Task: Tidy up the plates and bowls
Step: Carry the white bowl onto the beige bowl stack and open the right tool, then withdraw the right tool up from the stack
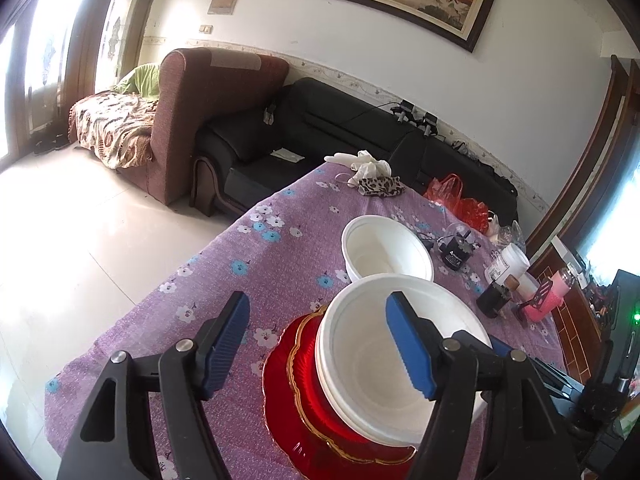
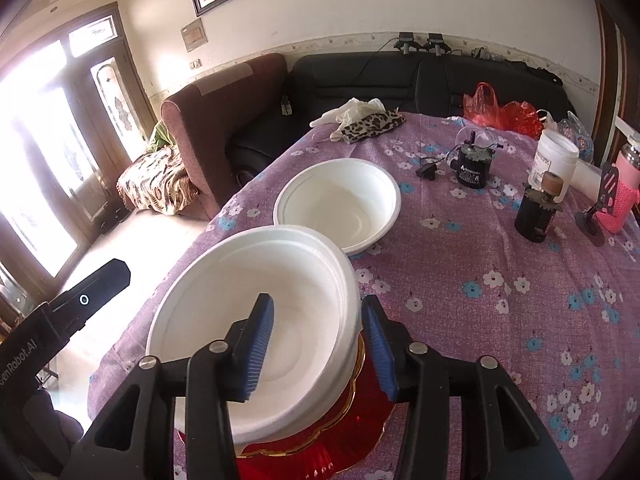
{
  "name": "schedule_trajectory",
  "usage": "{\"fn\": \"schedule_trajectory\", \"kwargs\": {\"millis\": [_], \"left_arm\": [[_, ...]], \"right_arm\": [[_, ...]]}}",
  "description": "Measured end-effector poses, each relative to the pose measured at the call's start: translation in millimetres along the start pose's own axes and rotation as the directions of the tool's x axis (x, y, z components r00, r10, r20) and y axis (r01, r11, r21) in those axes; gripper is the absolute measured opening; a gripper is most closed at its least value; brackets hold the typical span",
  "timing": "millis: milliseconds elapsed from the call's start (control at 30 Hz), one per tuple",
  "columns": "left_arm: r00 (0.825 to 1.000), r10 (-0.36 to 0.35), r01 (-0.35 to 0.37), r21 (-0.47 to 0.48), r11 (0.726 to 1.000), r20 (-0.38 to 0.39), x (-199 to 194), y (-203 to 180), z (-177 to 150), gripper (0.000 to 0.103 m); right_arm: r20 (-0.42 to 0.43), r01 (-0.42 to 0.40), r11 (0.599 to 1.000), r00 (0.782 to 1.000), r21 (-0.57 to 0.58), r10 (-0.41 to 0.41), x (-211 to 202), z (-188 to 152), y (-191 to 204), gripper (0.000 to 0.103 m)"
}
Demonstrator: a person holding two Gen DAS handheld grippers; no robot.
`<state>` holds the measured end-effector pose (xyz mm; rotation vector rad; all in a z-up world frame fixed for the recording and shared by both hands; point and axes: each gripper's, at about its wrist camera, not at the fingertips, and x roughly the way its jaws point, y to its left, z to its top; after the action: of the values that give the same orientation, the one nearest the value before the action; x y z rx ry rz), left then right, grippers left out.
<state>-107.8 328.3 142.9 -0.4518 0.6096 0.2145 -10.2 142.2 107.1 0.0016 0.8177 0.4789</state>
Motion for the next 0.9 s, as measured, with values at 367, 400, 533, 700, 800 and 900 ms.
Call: {"fn": "schedule_trajectory", "kwargs": {"millis": [367,400,533,700,800,900], "left_arm": [[1.000,0.001,-0.001,-0.001,1.000,0.022,-24,-4,-7,0.072],[1.000,0.000,0.000,-0.001,1.000,0.028,-28,-4,-8,0.073],[0.999,-0.010,0.011,-0.004,1.000,0.050,-42,-9,-10,0.081],[0.999,-0.031,0.030,0.030,0.999,0.043,-48,-25,-15,0.085],[0.999,-0.040,0.038,0.063,0.997,0.033,-48,-36,-19,0.085],[0.998,-0.057,0.055,0.084,0.995,0.019,-48,-44,-20,0.085]], "right_arm": [[0.043,-0.012,0.999,0.999,0.050,0.010,-33,-8,-19,0.058],[0.050,-0.009,0.998,0.999,0.059,0.006,-37,-9,-23,0.060],[0.060,-0.005,0.995,0.998,0.099,-0.001,-50,-16,-41,0.061],[0.062,0.004,0.991,0.998,0.135,-0.012,-62,-25,-63,0.062],[0.063,0.011,0.989,0.998,0.149,-0.020,-66,-30,-72,0.063],[0.062,0.016,0.987,0.998,0.160,-0.026,-69,-32,-81,0.063]]}}
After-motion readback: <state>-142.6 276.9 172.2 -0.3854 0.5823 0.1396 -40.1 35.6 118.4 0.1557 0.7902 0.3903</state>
